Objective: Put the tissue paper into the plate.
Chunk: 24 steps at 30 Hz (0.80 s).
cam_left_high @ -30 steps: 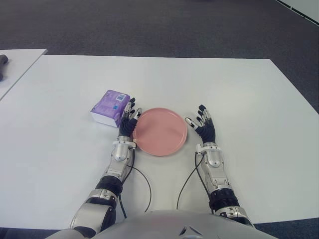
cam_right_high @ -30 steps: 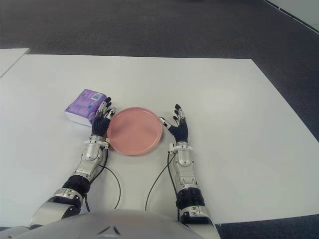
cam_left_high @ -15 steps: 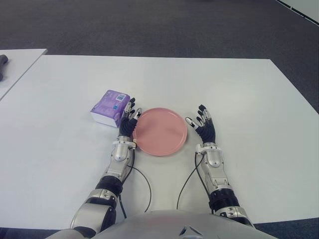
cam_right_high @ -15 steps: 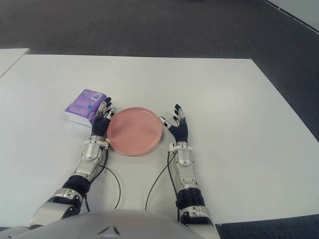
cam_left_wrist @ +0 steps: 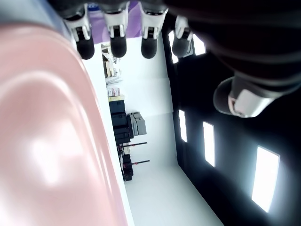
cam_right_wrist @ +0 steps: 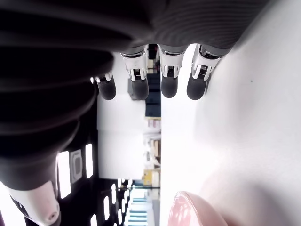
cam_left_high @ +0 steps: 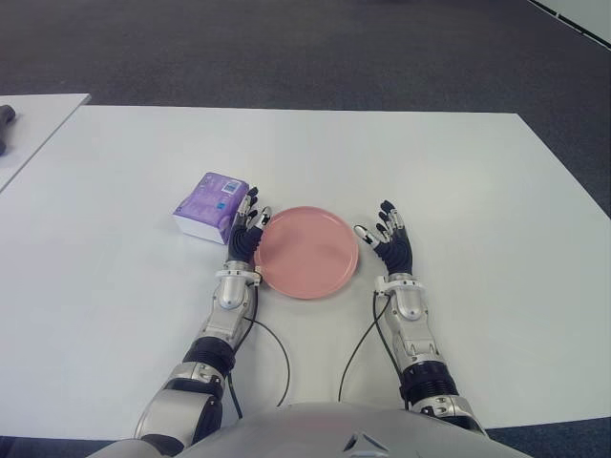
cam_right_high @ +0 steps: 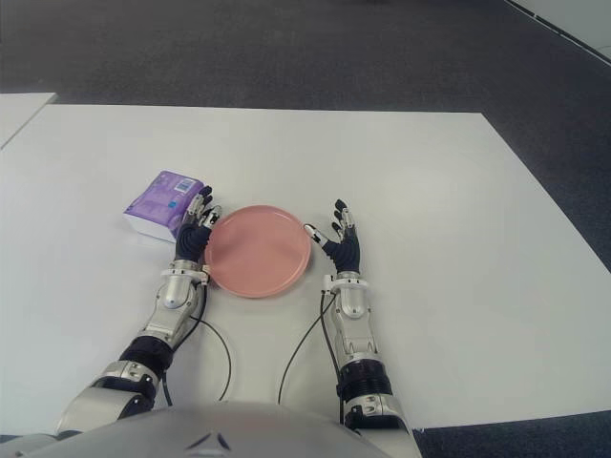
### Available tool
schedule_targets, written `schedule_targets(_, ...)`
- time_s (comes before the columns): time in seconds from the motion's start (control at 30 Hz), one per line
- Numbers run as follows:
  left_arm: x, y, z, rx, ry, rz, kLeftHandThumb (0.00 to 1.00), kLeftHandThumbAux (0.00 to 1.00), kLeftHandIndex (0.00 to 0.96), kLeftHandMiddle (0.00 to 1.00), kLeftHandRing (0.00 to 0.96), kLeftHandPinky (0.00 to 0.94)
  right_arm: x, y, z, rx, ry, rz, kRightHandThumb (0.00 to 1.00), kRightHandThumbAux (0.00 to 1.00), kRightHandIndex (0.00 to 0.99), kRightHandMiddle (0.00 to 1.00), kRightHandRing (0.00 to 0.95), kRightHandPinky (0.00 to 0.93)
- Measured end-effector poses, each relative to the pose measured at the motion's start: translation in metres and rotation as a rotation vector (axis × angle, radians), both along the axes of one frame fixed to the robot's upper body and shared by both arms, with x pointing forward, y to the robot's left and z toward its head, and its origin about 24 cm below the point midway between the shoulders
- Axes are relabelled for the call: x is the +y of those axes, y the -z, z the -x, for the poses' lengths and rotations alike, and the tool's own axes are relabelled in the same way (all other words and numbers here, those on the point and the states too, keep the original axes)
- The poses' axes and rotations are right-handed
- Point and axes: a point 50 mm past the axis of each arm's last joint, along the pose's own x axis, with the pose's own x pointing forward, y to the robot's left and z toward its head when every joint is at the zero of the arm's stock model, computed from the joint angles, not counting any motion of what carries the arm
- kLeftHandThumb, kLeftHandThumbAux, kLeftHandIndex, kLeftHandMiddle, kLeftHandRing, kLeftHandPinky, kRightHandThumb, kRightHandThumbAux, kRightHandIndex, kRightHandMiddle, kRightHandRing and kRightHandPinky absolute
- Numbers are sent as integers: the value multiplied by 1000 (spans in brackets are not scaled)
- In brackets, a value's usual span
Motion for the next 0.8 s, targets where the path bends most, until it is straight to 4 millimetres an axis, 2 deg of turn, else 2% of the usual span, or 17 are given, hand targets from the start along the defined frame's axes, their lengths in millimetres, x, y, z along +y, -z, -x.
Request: schedule_targets(0.8,1,1,0,8,-11,-3,0,405,0,0,0,0,1,1,-1,-6,0,1,32,709,0,0,0,0)
